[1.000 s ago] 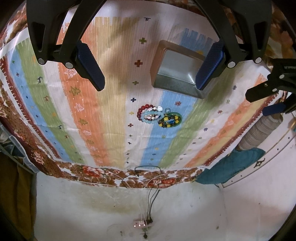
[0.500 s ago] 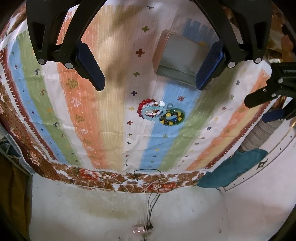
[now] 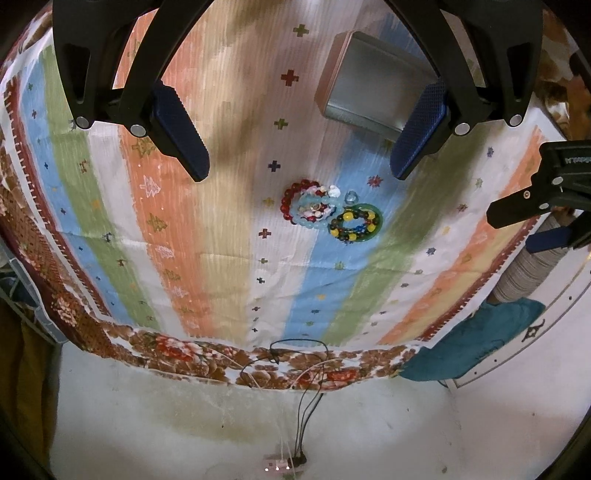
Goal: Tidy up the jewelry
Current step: 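Lower both tools over the bracelet pile, fingers open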
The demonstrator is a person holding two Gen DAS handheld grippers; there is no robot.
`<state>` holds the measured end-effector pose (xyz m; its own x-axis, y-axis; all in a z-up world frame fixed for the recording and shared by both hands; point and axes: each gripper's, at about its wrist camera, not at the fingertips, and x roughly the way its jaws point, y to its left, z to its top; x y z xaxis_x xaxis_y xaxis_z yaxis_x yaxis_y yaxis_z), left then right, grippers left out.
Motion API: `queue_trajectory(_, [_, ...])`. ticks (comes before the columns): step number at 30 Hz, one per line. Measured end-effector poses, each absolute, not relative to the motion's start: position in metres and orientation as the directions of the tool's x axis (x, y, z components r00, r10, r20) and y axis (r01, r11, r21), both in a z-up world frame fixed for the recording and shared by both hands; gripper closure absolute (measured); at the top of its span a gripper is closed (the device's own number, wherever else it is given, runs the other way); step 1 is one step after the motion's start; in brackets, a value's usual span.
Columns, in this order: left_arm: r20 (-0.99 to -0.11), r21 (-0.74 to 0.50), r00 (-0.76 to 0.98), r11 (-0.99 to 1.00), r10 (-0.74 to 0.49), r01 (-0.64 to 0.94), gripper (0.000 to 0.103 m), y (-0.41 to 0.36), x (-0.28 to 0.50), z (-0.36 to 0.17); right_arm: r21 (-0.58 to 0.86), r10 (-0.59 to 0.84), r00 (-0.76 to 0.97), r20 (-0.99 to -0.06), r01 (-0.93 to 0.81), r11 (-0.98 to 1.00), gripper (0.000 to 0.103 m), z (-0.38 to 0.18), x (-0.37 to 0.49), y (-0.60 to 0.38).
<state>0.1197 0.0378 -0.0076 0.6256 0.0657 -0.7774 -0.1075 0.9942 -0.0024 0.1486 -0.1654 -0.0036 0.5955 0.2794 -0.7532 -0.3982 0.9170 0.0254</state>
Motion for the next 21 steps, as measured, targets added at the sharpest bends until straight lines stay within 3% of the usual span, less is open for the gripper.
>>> queue_trajectory(21, [-0.846, -0.037, 0.531, 0.986, 0.056, -0.165, 0.006, 0.059, 0.186, -0.038, 0.041, 0.277, 0.533, -0.799, -0.411, 0.911, 0.004, -0.023, 0.203, -0.147])
